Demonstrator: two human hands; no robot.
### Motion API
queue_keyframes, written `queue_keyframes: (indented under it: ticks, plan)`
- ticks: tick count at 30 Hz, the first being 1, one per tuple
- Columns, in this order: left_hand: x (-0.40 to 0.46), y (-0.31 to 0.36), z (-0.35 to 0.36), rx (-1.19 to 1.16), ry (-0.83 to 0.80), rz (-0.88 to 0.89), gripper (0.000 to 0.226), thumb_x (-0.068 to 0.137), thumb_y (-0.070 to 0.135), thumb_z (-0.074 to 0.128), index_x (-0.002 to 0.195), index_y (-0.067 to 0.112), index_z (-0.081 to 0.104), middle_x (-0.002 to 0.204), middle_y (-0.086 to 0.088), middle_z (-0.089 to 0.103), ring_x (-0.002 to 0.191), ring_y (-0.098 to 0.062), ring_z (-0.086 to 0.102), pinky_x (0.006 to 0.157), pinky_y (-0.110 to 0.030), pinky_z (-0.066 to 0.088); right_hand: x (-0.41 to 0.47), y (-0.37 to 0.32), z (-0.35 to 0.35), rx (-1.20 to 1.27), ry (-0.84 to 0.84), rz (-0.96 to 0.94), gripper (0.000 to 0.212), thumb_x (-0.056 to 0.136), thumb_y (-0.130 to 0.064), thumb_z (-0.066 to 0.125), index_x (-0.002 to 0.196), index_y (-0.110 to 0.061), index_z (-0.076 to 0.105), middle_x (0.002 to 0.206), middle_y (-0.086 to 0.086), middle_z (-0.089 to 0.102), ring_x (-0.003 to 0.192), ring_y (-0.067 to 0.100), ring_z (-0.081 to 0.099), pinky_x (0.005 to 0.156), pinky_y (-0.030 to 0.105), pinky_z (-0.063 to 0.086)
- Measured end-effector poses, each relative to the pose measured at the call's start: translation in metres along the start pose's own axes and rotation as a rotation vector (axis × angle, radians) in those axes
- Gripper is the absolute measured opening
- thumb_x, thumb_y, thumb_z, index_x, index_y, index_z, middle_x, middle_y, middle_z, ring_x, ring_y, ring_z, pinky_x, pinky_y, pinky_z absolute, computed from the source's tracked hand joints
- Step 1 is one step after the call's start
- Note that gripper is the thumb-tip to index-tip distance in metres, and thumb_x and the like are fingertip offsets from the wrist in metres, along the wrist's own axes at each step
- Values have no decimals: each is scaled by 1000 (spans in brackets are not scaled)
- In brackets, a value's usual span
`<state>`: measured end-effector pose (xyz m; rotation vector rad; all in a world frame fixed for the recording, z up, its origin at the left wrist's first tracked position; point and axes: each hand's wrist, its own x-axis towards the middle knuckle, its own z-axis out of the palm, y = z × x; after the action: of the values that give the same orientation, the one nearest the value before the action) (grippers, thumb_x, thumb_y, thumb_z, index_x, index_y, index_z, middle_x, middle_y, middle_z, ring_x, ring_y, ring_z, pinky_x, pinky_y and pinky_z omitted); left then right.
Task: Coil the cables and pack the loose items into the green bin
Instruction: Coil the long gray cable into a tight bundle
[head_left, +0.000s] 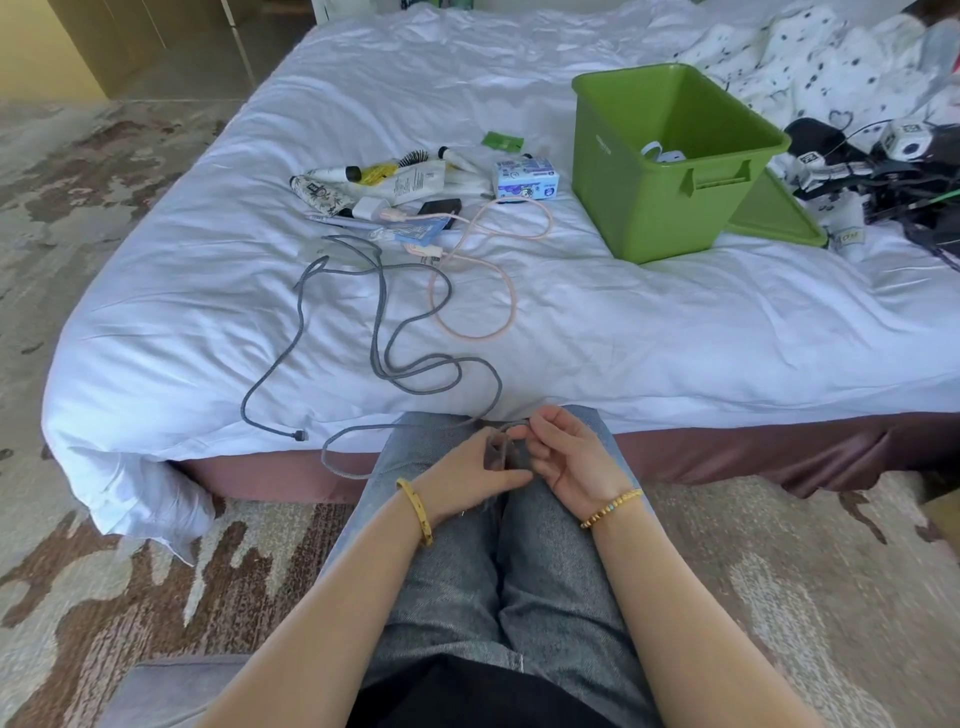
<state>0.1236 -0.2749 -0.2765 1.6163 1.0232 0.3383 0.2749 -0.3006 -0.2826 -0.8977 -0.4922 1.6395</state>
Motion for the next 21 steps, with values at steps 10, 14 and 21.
queue_keyframes:
  ticks: [10, 14, 21]
  plan:
    - [-3, 0, -1, -667, 40, -105, 21, 99, 8, 37, 82, 9, 49, 47, 7, 50, 45, -7, 53, 54, -19, 51, 0, 5, 3, -99, 3, -42, 15, 89, -3, 48, 76, -11, 51, 53, -5, 49, 53, 9, 44, 60, 22, 42]
    - [-6, -2, -12, -816, 73, -112, 29, 100, 28, 35, 80, 13, 48, 41, 9, 35, 33, -4, 32, 36, -15, 31, -1, 4, 1, -139, -66, -10, 6, 84, -11, 53, 80, -9, 57, 60, -2, 59, 64, 12, 53, 75, 23, 44]
    - [-1, 2, -18, -890, 176, -98, 44, 98, 45, 32, 69, 13, 43, 40, 8, 32, 29, -4, 27, 32, -13, 24, -1, 8, 9, -318, -88, 35, 24, 93, -17, 47, 72, -6, 55, 53, -3, 47, 50, 9, 49, 64, 22, 51]
